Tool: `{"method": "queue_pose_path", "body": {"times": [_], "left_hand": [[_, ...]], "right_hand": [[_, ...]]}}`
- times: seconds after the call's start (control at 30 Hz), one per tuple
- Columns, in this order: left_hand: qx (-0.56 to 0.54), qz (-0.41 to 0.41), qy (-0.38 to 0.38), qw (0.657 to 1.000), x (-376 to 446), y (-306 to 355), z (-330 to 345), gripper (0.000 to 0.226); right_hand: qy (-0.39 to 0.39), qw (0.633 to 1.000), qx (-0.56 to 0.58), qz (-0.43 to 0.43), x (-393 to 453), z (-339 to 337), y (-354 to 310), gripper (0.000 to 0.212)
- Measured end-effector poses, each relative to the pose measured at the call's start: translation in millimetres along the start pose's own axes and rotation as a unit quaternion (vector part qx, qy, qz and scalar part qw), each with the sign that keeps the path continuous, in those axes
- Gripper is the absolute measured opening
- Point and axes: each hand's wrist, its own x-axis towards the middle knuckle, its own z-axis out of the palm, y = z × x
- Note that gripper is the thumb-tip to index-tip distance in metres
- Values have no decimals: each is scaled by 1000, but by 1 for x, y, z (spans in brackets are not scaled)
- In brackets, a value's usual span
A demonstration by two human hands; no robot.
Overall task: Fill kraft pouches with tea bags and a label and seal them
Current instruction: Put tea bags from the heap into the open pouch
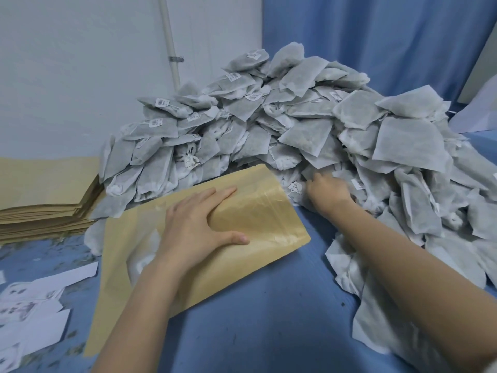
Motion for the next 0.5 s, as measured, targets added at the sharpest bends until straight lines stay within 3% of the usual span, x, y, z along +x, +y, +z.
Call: {"method": "queue_pose_path", "body": {"times": [0.13,0.3,0.43,0.5], "left_hand": [[0,-5,0,1000,0,0,-1,96],[-6,-11,0,1000,-1,1,-2,96],[-16,-9,15,1000,-1,1,-5,96],[-28,-10,19,999,-1,2,-6,95]], "right_hand": [[86,974,206,30,-9,-3,10,29],[129,869,478,11,-35,-19,17,31],[76,734,674,5,-55,-40,17,29],[57,717,694,19,-57,-48,8,33]]}}
